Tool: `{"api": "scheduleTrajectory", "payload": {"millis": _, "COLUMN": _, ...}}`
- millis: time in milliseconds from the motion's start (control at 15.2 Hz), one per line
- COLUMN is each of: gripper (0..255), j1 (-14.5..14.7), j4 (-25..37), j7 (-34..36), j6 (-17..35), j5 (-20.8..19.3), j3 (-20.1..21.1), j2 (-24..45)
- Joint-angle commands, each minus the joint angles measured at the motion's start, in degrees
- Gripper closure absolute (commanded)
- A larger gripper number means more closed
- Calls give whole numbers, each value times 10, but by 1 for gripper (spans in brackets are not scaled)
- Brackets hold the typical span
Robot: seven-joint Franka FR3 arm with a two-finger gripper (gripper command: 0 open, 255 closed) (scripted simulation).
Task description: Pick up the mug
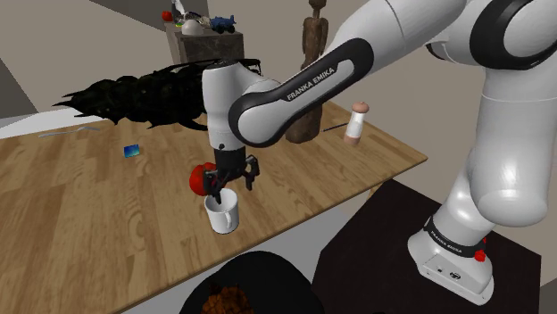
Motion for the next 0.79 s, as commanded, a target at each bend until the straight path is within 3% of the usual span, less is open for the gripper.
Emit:
{"api": "scheduleTrajectory", "payload": {"millis": 0, "gripper": 0, "j1": 2, "j4": -3, "j7": 2, "j6": 13, "j5": -5, "j3": -2, "j2": 10}}
{"api": "scheduleTrajectory", "payload": {"millis": 264, "gripper": 0, "j1": 5, "j4": -10, "j7": 4, "j6": 29, "j5": -10, "j3": -4, "j2": 21}}
{"api": "scheduleTrajectory", "payload": {"millis": 330, "gripper": 255, "j1": 4, "j4": -11, "j7": 4, "j6": 29, "j5": -9, "j3": -4, "j2": 19}}
{"api": "scheduleTrajectory", "payload": {"millis": 726, "gripper": 255, "j1": 4, "j4": -11, "j7": 4, "j6": 29, "j5": -9, "j3": -4, "j2": 20}}
